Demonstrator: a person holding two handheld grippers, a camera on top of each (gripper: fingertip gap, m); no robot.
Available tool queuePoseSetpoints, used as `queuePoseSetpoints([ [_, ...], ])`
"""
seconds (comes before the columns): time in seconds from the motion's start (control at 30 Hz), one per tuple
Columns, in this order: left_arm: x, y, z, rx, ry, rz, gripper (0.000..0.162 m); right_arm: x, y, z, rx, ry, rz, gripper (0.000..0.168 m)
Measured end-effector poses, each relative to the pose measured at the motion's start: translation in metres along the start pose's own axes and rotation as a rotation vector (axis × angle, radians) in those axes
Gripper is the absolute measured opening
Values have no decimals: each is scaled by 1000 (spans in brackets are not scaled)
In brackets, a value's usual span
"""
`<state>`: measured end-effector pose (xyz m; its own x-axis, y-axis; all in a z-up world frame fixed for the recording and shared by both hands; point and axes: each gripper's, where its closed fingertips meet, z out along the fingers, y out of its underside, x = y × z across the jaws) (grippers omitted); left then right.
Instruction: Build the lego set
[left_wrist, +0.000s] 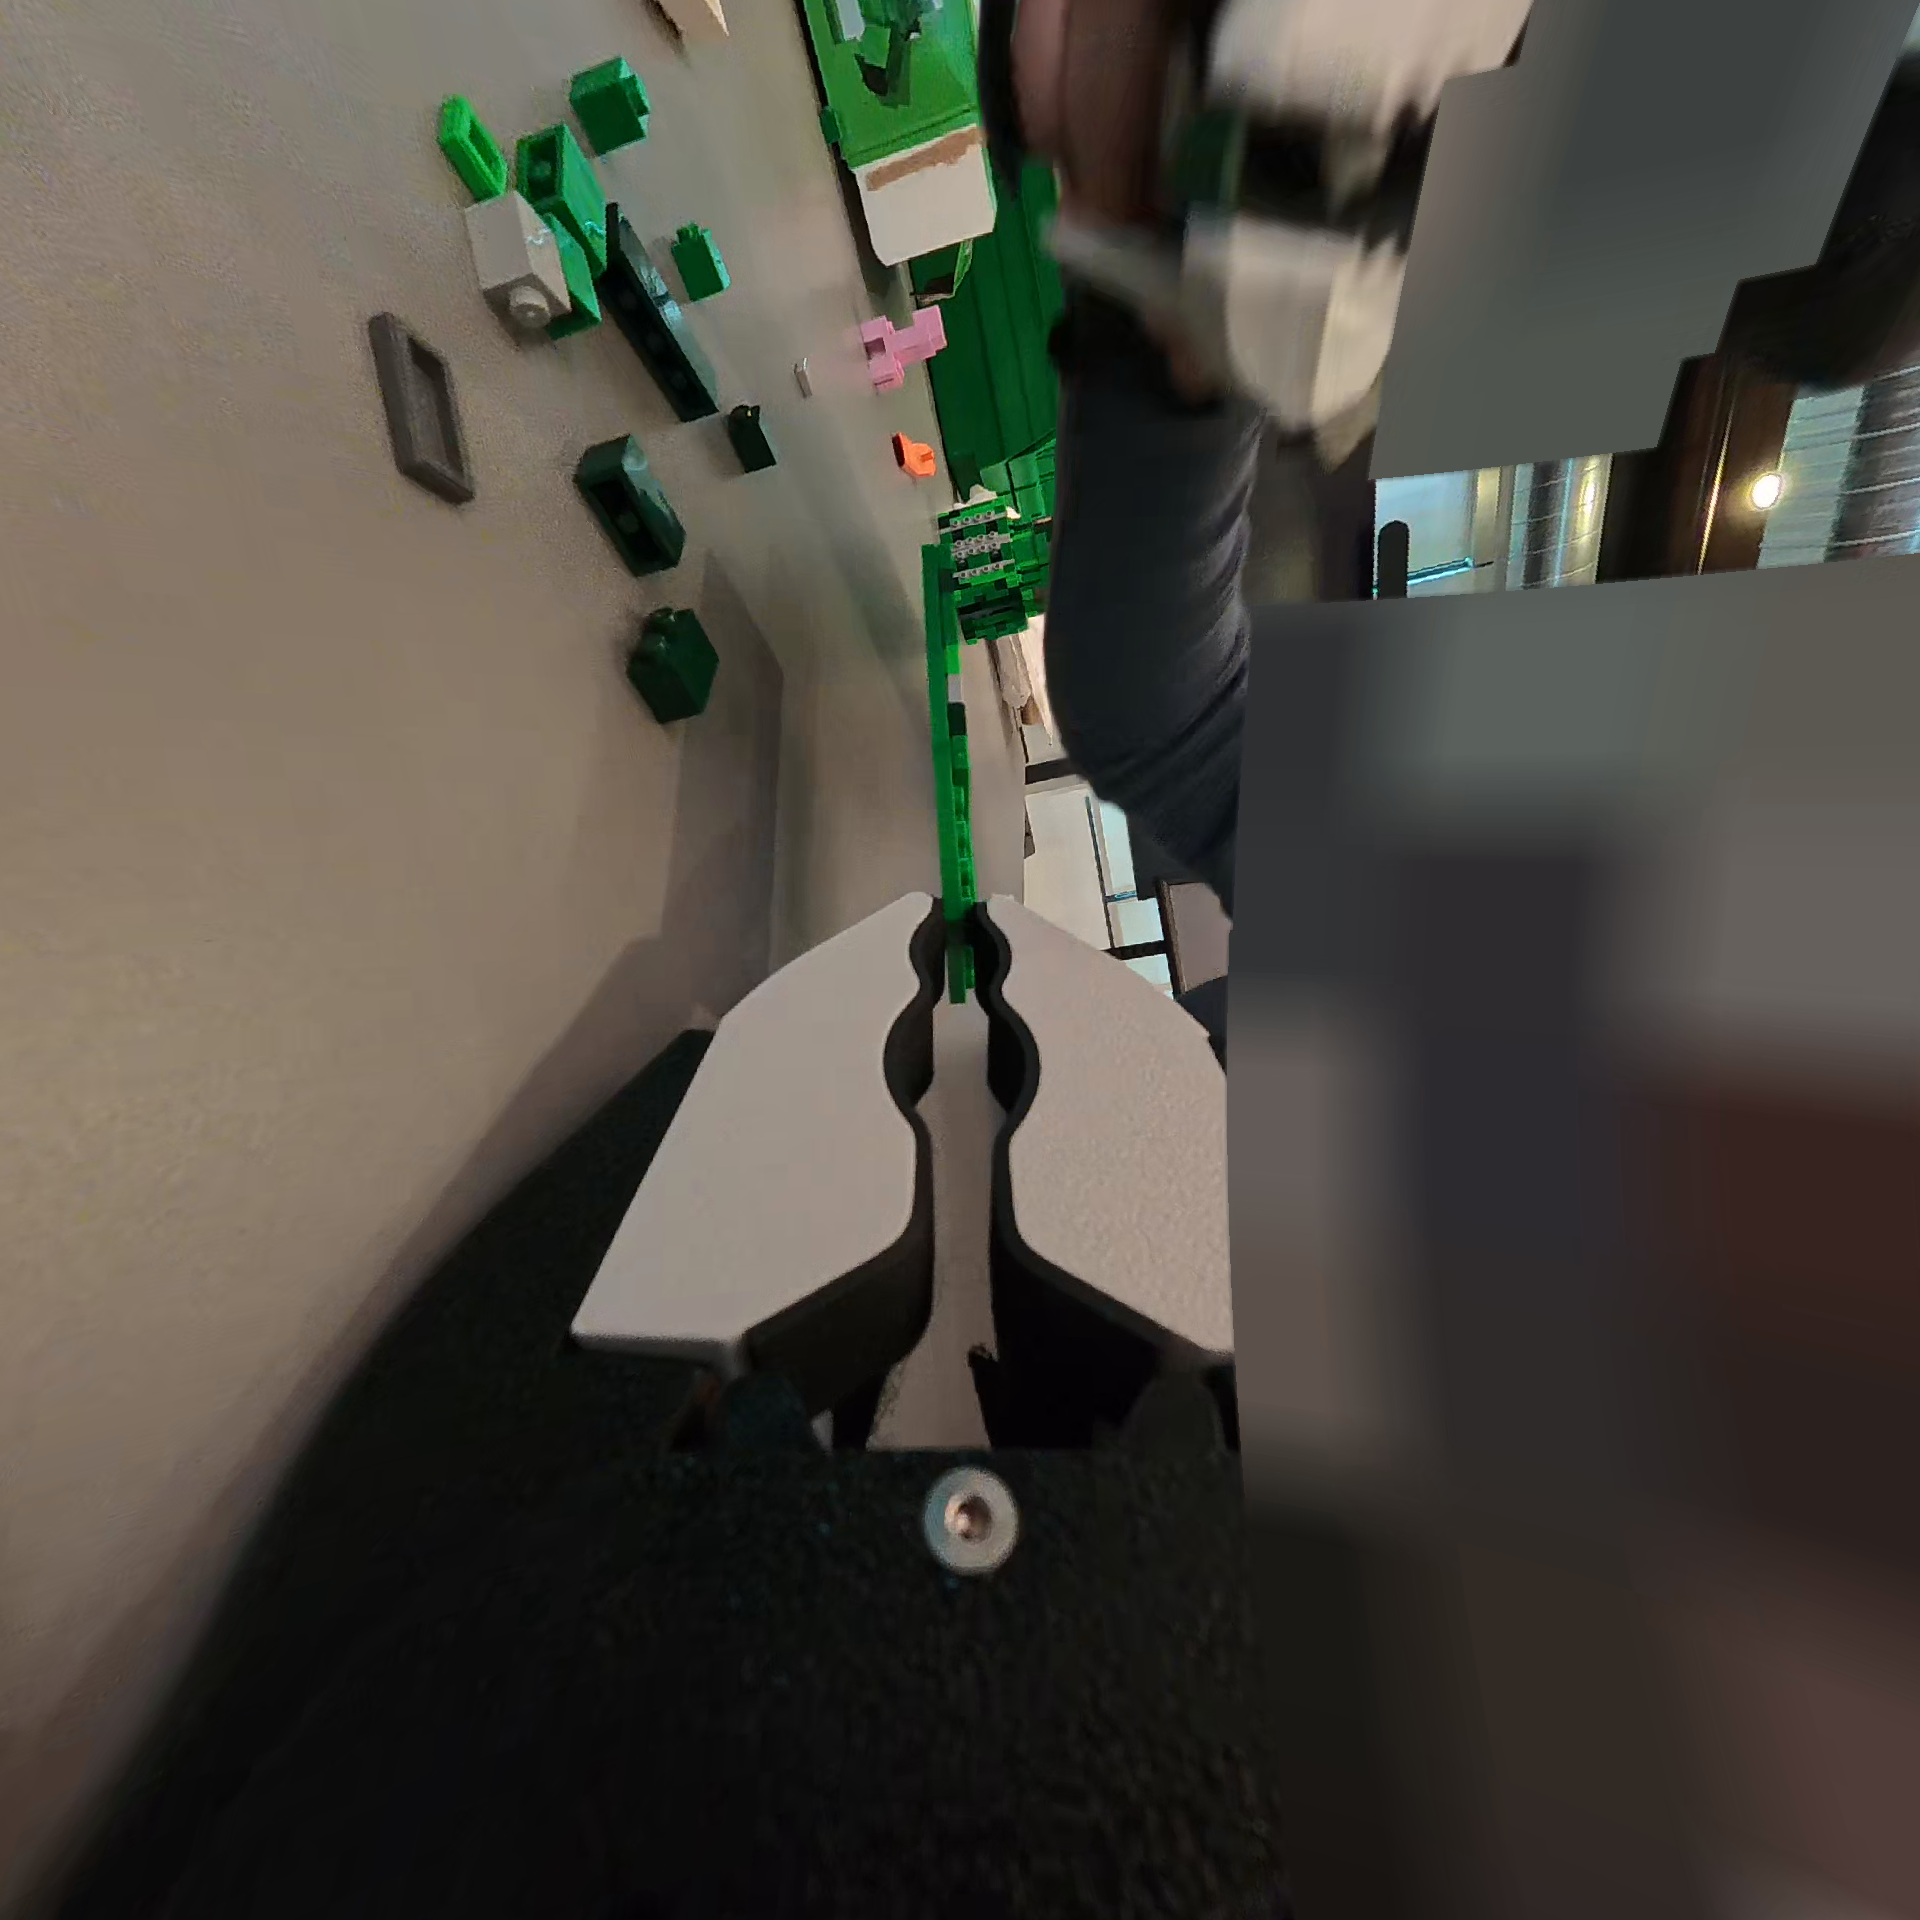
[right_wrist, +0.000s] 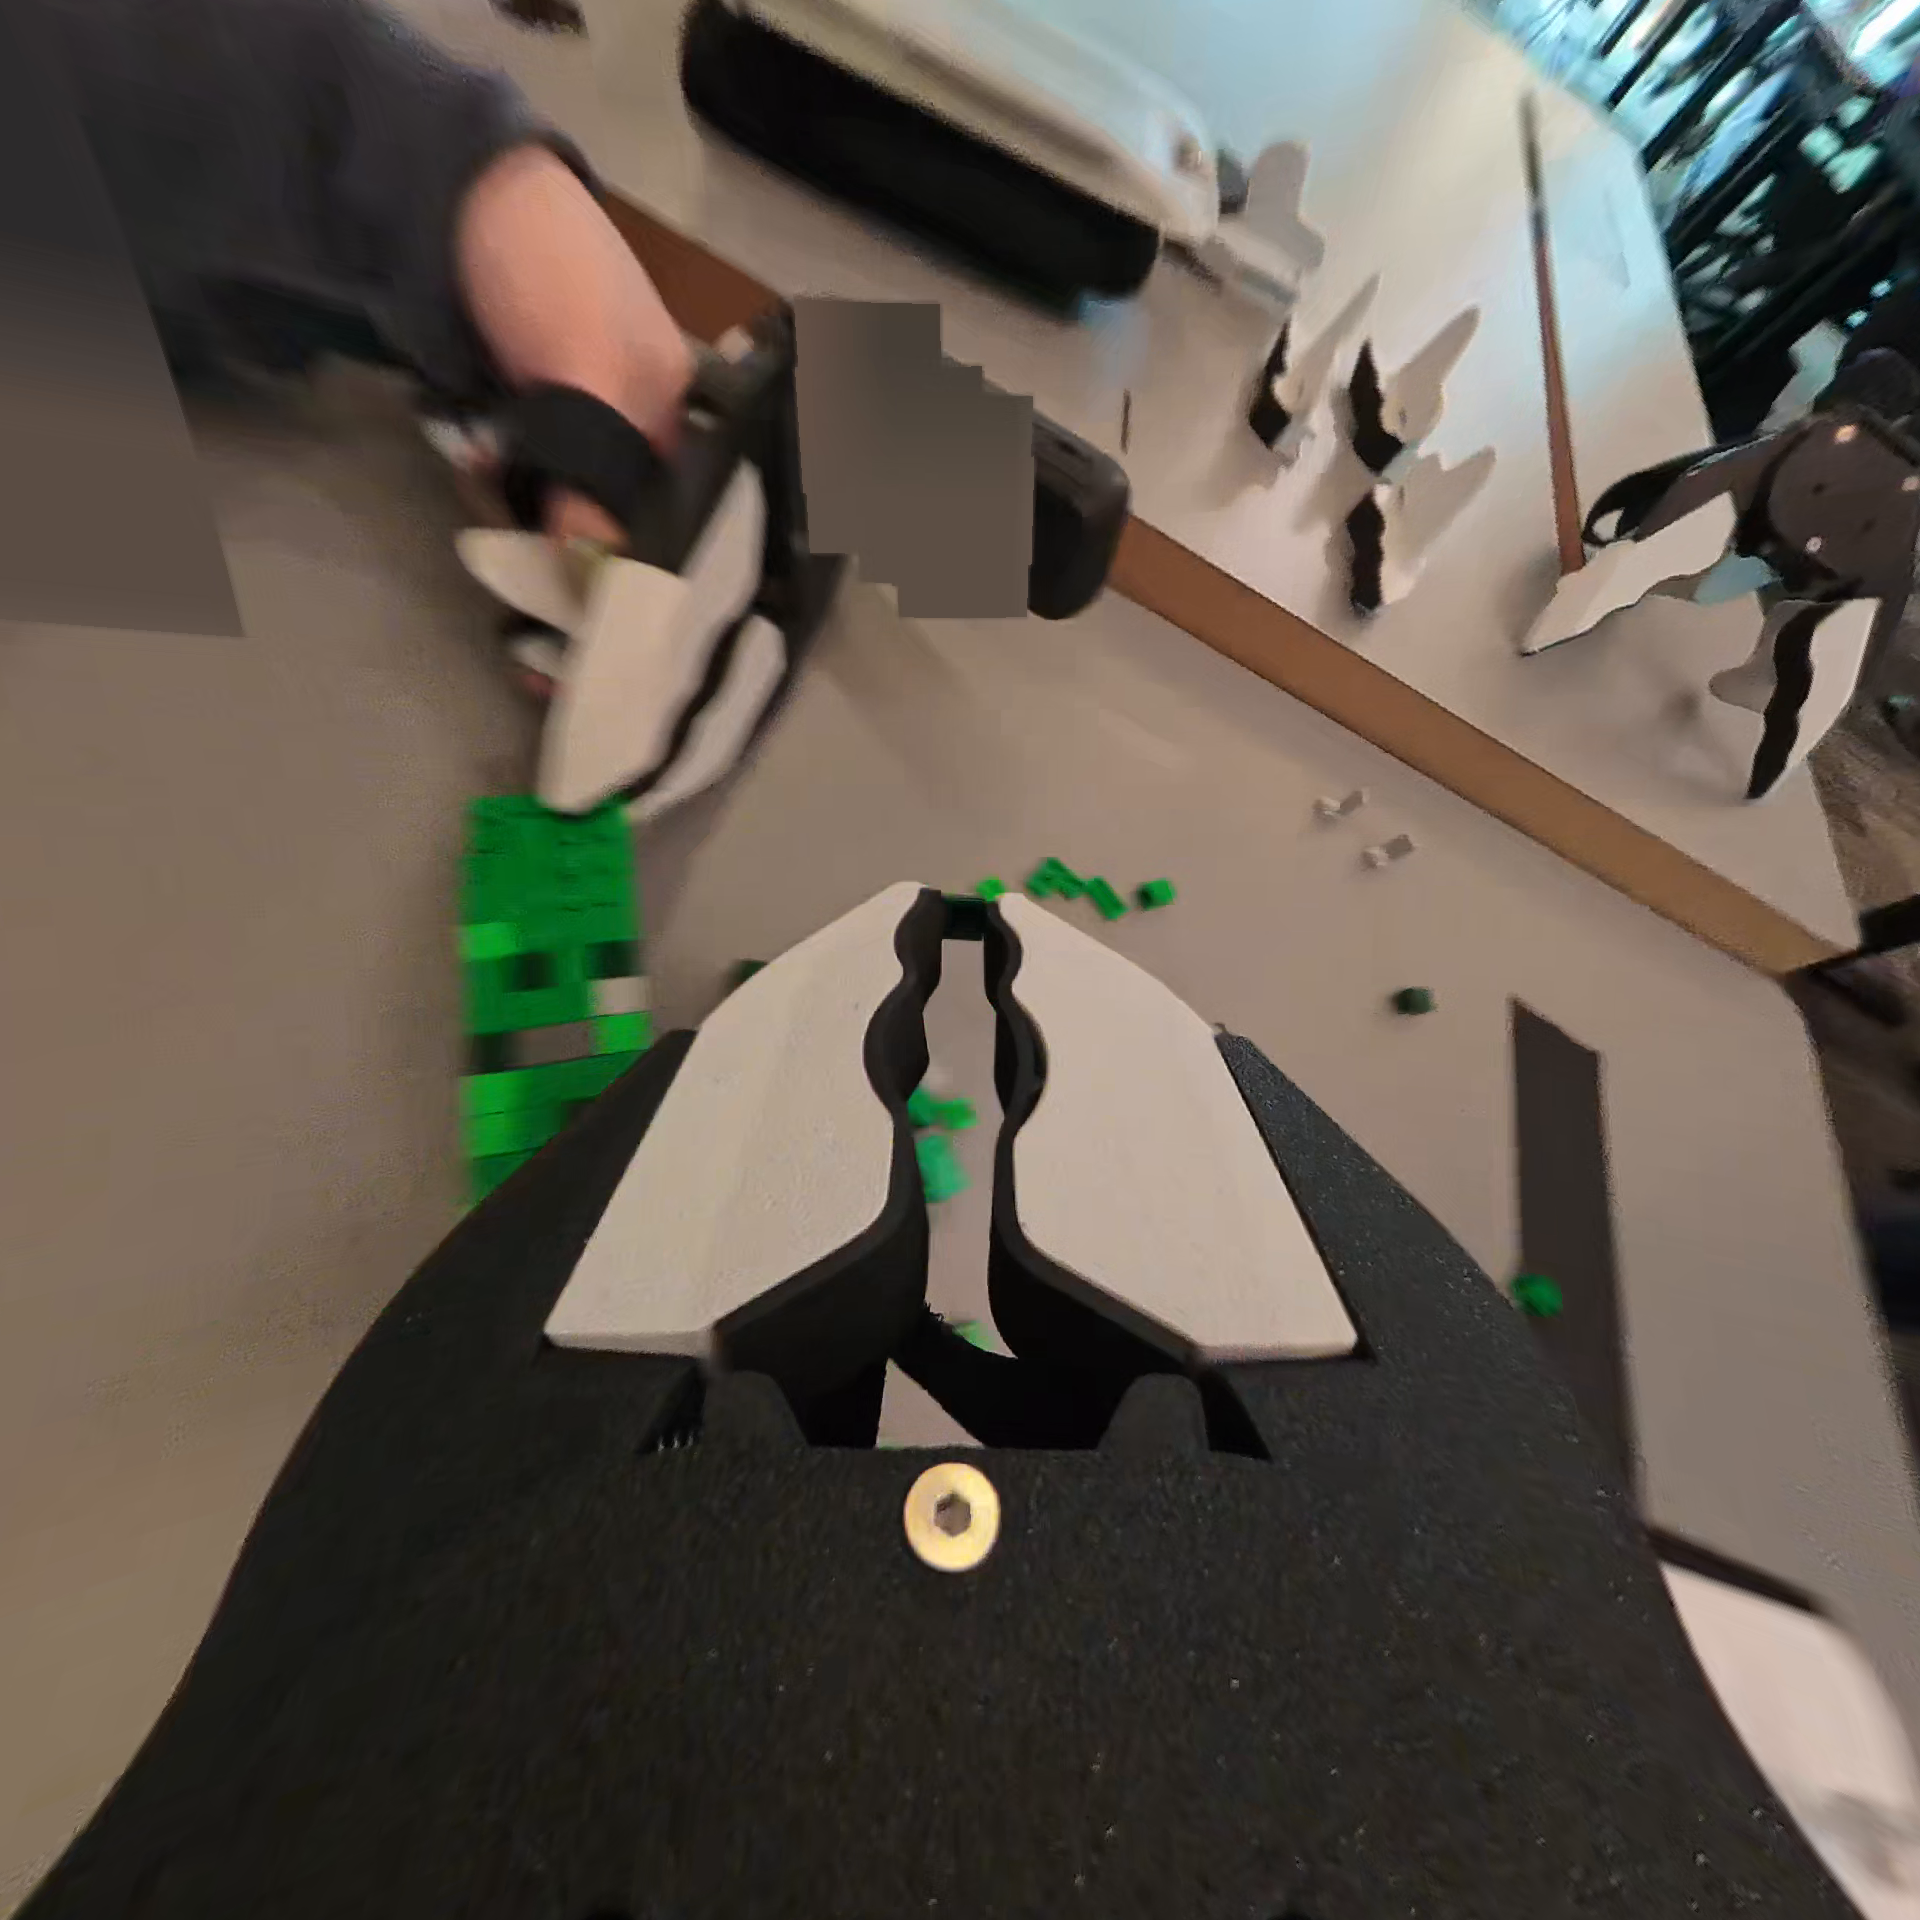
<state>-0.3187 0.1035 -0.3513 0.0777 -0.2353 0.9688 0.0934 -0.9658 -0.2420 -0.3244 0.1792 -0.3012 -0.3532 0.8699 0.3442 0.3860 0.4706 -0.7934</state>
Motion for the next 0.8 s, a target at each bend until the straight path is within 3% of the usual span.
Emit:
queuePoseSetpoints([
  [0.03,0,0,0,0,-1,0,4,-16,-2,-9,65,0,48,7],
  [0.1,0,0,1,-2,-3,0,4,-46,-1,-21,163,-6,121,7],
  [0.27,1,0,1,-4,6,-1,4,-77,19,-23,220,35,189,7],
  [0.5,2,0,0,-6,24,-5,4,-74,19,-20,225,-35,204,7],
  [0.6,3,2,1,-23,32,-5,4,-72,3,-14,295,-59,171,7],
  [0.8,10,4,1,-35,90,-8,4,-84,2,2,213,-211,117,7],
])
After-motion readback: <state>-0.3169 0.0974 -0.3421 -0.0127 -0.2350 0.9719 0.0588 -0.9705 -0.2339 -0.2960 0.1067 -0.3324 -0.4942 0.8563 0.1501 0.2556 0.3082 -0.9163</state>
